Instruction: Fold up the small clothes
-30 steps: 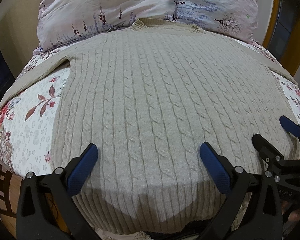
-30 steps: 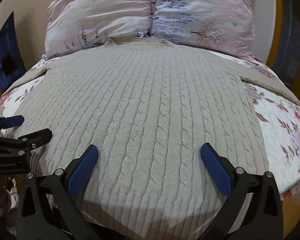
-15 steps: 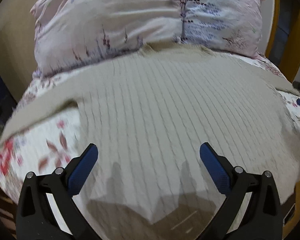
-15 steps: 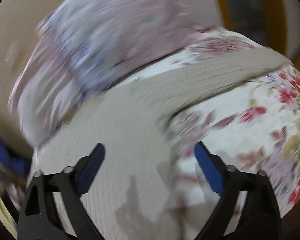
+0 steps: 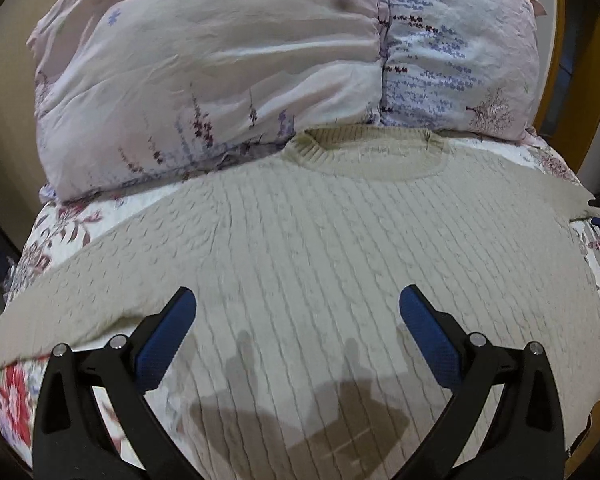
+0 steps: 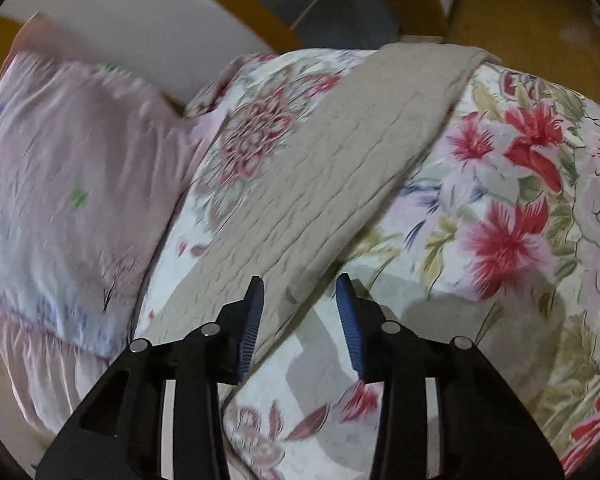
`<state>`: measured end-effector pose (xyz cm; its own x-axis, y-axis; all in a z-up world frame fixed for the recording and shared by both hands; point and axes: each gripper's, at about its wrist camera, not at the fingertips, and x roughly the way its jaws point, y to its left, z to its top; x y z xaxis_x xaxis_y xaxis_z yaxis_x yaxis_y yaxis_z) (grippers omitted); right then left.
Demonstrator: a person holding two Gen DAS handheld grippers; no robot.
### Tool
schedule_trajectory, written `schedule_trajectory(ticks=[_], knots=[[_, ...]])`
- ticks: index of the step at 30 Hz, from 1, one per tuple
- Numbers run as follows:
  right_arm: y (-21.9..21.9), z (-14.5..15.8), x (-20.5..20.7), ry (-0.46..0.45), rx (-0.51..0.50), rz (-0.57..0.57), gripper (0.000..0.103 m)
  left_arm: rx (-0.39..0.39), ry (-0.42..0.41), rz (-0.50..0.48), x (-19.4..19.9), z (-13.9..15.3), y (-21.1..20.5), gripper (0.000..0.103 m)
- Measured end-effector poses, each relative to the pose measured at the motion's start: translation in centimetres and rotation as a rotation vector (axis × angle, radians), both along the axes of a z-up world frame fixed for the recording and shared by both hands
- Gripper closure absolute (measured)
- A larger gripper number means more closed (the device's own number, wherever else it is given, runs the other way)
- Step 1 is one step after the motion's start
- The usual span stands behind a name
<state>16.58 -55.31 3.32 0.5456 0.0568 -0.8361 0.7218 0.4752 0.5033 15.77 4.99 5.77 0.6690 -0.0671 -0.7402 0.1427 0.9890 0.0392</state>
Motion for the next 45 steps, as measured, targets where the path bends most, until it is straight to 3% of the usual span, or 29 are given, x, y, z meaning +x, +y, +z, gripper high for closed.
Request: schedule_trajectory(ticks=[4, 14, 20, 25, 27, 30, 33, 35, 38, 40, 42, 44, 45], knots=[[-1.1, -0.4, 0.3, 0.009, -0.011, -0.040, 0.072, -0.061, -0.019, -0.004, 1.3, -0.2, 0.6, 0.002], [-2.2, -0.4, 0.7, 0.035, -0.105, -0.057, 0.094, -0.210, 0.061, 0.041, 3.9, -1.7, 2.5, 0.002], [1.7, 5.1, 2.6, -0.063, -0.337, 0.085, 0.094, -0.235, 0.029, 0.032, 4.1, -1.8, 2.7, 0.002], [8.4, 10.4, 4.6, -0.218, -0.393, 0.310, 0.094, -0.361, -0.040, 0.020, 3.8, -1.5, 3.5, 0.002], [12.6, 11.3, 5.4, -0.281, -0.367, 0.444, 0.094, -0.421, -0.052, 0.027, 3.8, -1.4, 3.9, 0.002], [19.2, 10.5, 6.2, -0.312, -0.291, 0.652, 0.094, -0.425, -0.049, 0.030, 3.9, -1.4, 3.7, 0.002], [25.6, 6.7, 6.8, -0.235, -0.210, 0.852, 0.095, -0.393, -0.067, 0.020, 3.6, -1.4, 3.2, 0.002], [27.8, 4.6, 6.6, -0.174, -0.191, 0.908, 0.095, -0.372, -0.064, 0.010, 3.6, -1.4, 2.9, 0.002], [28.3, 2.6, 6.6, -0.120, -0.147, 0.916, 0.093, -0.379, -0.047, -0.010, 3.7, -1.4, 2.7, 0.002], [27.2, 2.6, 6.4, -0.131, -0.071, 0.869, 0.090, -0.399, -0.032, -0.024, 3.7, -1.4, 2.8, 0.002], [25.9, 3.1, 6.0, -0.150, -0.023, 0.818, 0.070, -0.424, -0.023, -0.031, 3.9, -1.4, 2.9, 0.002], [24.4, 3.6, 6.2, -0.166, 0.014, 0.747, 0.059, -0.458, -0.018, -0.029, 3.9, -1.4, 3.2, 0.002], [23.6, 3.5, 6.0, -0.169, 0.037, 0.710, 0.059, -0.476, -0.017, -0.028, 4.0, -1.4, 3.3, 0.002]])
